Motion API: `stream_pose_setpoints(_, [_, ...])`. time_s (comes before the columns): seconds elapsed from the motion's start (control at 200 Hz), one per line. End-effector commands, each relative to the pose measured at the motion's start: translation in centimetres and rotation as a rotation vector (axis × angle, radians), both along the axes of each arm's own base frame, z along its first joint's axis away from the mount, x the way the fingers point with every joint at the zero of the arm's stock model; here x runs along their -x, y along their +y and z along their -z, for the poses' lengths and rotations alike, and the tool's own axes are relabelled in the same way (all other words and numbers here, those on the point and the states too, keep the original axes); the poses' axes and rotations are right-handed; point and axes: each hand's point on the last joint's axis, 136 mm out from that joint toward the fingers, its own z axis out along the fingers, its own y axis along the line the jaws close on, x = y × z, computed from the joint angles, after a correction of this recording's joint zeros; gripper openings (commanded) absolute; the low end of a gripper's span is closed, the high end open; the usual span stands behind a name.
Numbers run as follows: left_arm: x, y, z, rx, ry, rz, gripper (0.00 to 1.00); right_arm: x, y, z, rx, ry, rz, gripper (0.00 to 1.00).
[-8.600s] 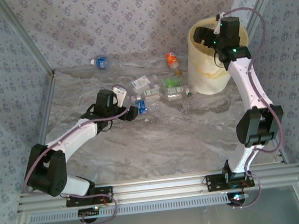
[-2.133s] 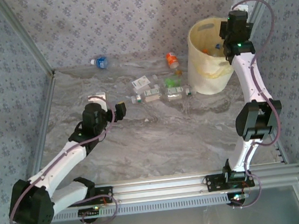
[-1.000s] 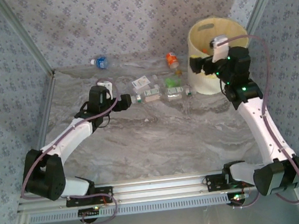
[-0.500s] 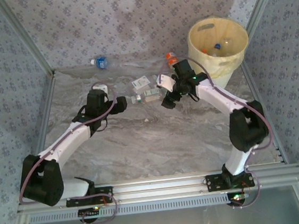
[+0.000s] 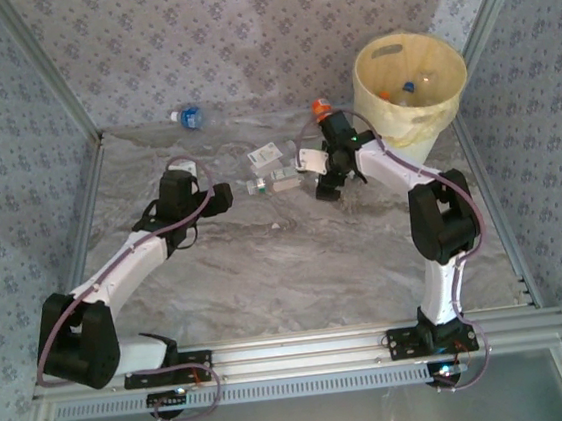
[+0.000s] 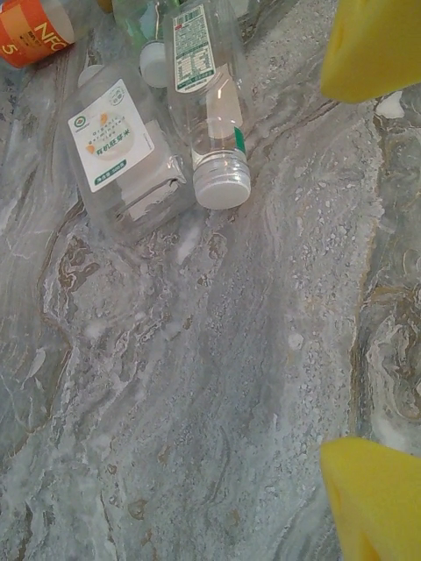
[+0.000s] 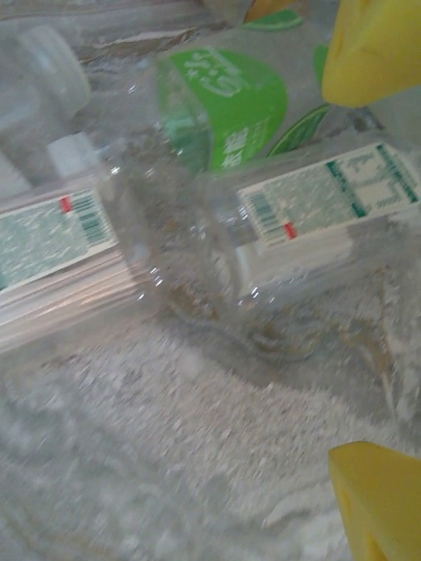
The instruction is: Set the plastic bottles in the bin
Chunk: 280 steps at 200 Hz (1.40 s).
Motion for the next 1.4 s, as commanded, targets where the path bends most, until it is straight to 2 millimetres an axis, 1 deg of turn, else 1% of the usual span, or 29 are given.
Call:
stream_pose_setpoints(0.0, [0.0,0.5,0.4,-0.003,0.017,-0.021,0.98,-1.0,-1.9,2.2,0.129,0.002,-0.036,1.0])
stream_pose_setpoints(0.1, [-0.1,0.4,0.7,-0.001,0.025,-0.022,0.98,-0.9,-2.2,4.0,0.158,0.034,-0.047,0.99])
stream_pose_setpoints(0.205, [0.0,0.5,0.9,-0.001,0.032,-0.025,0.98,0.2,-2.4,5.4,0.179,0.087,-0.057,0.97])
stream_pose_setpoints(0.26, [0.0,0.5,0.8,-0.002,0.032,-0.025,0.98,0.6,-2.2,5.6,0.186,0.091,-0.062,0.94])
stream_pose_setpoints(0.28, [0.1,0.5,0.9,-0.003,0.032,-0.027,0.98,1.4,-2.3,5.8,0.194,0.118,-0.069,0.93])
stream_pose_setpoints(0.31, [0.1,0.5,0.9,-0.004,0.032,-0.026,0.98,1.8,-1.9,5.8,0.187,0.13,-0.079,0.92])
stream_pose_setpoints(0.475, [0.1,0.6,1.0,-0.004,0.035,-0.028,0.98,3.7,-0.4,5.3,0.107,0.184,-0.113,0.86])
stream_pose_setpoints(0.555, [0.2,0.6,1.2,-0.004,0.038,-0.03,0.98,3.5,-0.5,5.6,0.112,0.171,-0.107,0.84])
stream_pose_setpoints(0.625, [0.3,0.7,1.3,-0.004,0.04,-0.03,0.98,2.9,-1.1,6.7,0.151,0.153,-0.09,0.83])
stream_pose_setpoints(0.675, [0.3,0.7,1.4,-0.003,0.042,-0.032,0.98,3.0,-1.4,7.5,0.175,0.164,-0.097,0.82])
stream_pose_setpoints(0.695, [0.3,0.7,1.4,-0.003,0.042,-0.032,0.98,2.5,-1.3,7.6,0.173,0.144,-0.098,0.82])
stream_pose_setpoints(0.755, [0.4,0.7,1.5,-0.003,0.045,-0.033,0.98,2.4,-1.5,8.2,0.19,0.139,-0.099,0.81])
stream_pose_setpoints(0.804, [0.4,0.8,1.6,-0.002,0.047,-0.035,0.98,2.2,-1.8,8.5,0.209,0.121,-0.095,0.8])
stream_pose_setpoints(0.884, [0.4,0.8,1.6,0.0,0.046,-0.035,0.98,2.3,-1.4,8.8,0.208,0.108,-0.102,0.77])
stream_pose_setpoints(0.974, [0.4,0.7,1.6,0.0,0.046,-0.034,0.98,2.1,-1.2,8.4,0.19,0.088,-0.084,0.7])
stream_pose_setpoints(1.114, [0.3,0.7,1.7,0.001,0.046,-0.033,0.98,2.2,-0.7,6.7,0.14,0.061,-0.044,0.62])
stream_pose_setpoints(1.169, [0.3,0.7,1.6,0.003,0.046,-0.033,0.98,2.6,-0.3,6.0,0.115,0.057,-0.027,0.6])
stream_pose_setpoints(1.294, [0.3,0.6,1.7,0.007,0.045,-0.032,0.98,3.9,0.5,5.0,0.078,0.057,0.037,0.54])
stream_pose_setpoints(1.359, [0.3,0.6,1.7,0.005,0.047,-0.031,0.98,4.4,0.9,4.5,0.034,0.046,0.088,0.51])
stream_pose_setpoints(1.394, [0.3,0.6,1.7,0.005,0.046,-0.03,0.98,4.5,1.2,3.8,0.003,0.03,0.112,0.5])
